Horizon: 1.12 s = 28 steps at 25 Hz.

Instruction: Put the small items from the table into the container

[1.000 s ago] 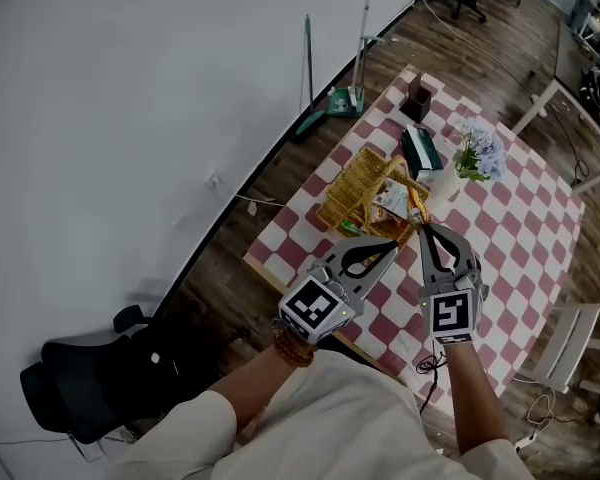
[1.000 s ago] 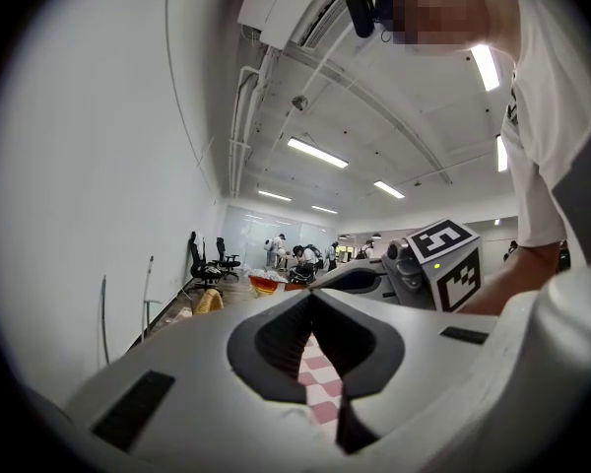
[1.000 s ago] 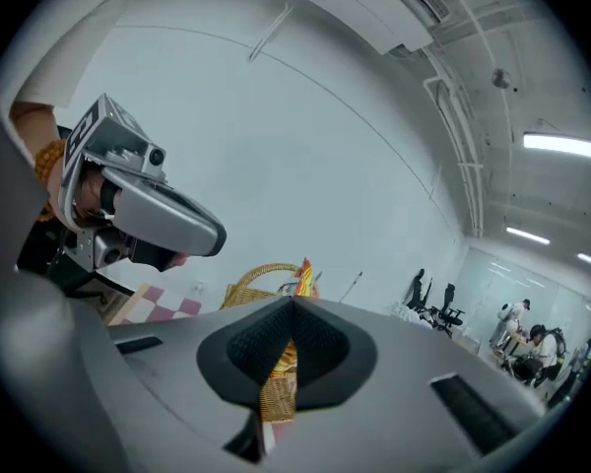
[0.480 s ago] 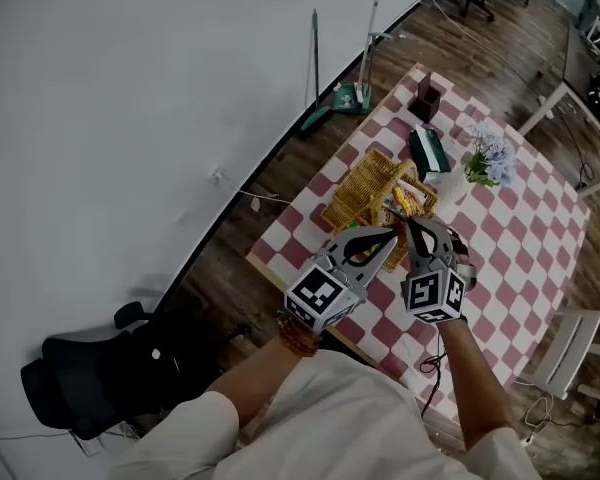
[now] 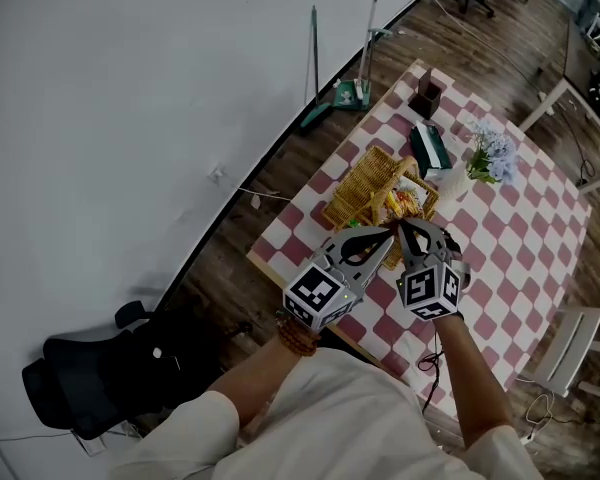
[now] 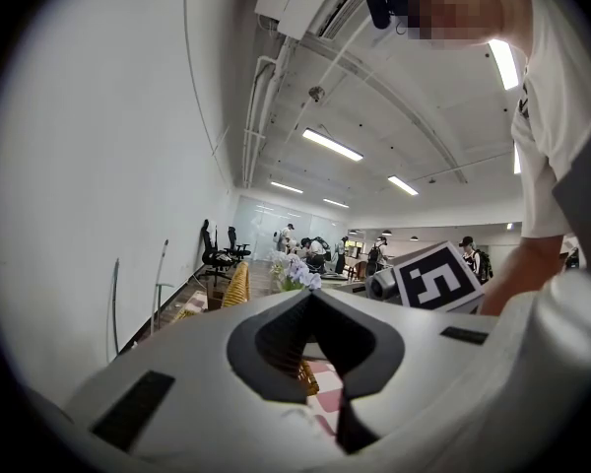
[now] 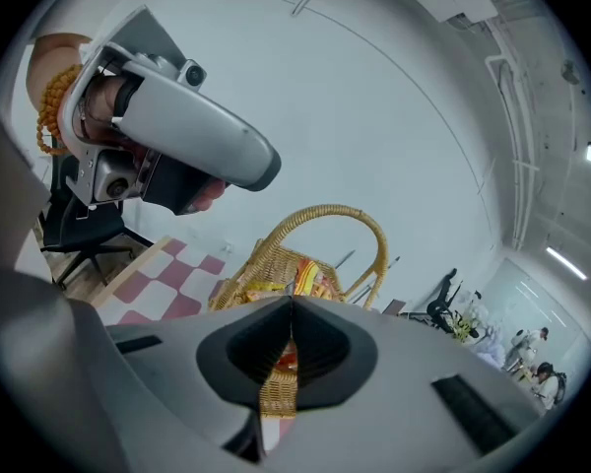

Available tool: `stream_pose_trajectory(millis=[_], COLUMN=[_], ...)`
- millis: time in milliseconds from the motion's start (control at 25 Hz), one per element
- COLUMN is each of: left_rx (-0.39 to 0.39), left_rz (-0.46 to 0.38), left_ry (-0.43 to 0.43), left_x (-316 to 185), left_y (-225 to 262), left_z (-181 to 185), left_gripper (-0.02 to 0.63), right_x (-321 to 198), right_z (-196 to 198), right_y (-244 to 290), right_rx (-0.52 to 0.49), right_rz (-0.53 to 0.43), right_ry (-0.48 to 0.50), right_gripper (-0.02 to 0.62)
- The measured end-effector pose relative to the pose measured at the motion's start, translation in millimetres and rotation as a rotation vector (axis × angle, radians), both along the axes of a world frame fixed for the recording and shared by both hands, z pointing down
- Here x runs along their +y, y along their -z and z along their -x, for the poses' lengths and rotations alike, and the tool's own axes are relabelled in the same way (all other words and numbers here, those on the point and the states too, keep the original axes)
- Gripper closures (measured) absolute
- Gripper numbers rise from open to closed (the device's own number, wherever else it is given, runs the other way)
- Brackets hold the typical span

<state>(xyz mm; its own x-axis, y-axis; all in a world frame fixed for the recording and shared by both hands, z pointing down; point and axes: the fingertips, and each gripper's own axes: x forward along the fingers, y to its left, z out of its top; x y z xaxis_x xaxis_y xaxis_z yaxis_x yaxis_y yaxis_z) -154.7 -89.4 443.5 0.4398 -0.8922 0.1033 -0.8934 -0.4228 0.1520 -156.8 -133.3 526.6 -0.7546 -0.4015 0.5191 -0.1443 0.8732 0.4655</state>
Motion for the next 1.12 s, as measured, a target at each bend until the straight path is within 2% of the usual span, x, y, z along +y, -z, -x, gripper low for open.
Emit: stream_pose_trajectory(millis=[240, 440, 680, 840, 1120], left_rx=[0.008, 0.006, 0.008, 0.008, 0.025], left_rz=[0.013, 0.008, -0.004, -0.021, -0.049], left_ry=[0.010, 0.010, 0.001, -0.029, -0.107], left_x=[6, 11, 15, 17, 24], left_y=[-4, -2, 5, 13, 32], left_z=[2, 0, -6, -18, -56], left_gripper=[0.584, 0.584, 0.584, 0.584, 0.584], right_x=[2, 1, 5, 9, 23], right_z=[1, 0, -10, -27, -79], right_y=[-2, 6, 28, 47, 87], right_rx=[-0.030, -0.097, -0.177, -0.240, -0.406], right_rz=[0.058, 0.123, 0.146, 0.159, 0.238], right_ry=[0.000, -0.018, -0.043, -0.085, -0.189], right_gripper=[0.561, 0.515, 0.515, 0.515, 0.515])
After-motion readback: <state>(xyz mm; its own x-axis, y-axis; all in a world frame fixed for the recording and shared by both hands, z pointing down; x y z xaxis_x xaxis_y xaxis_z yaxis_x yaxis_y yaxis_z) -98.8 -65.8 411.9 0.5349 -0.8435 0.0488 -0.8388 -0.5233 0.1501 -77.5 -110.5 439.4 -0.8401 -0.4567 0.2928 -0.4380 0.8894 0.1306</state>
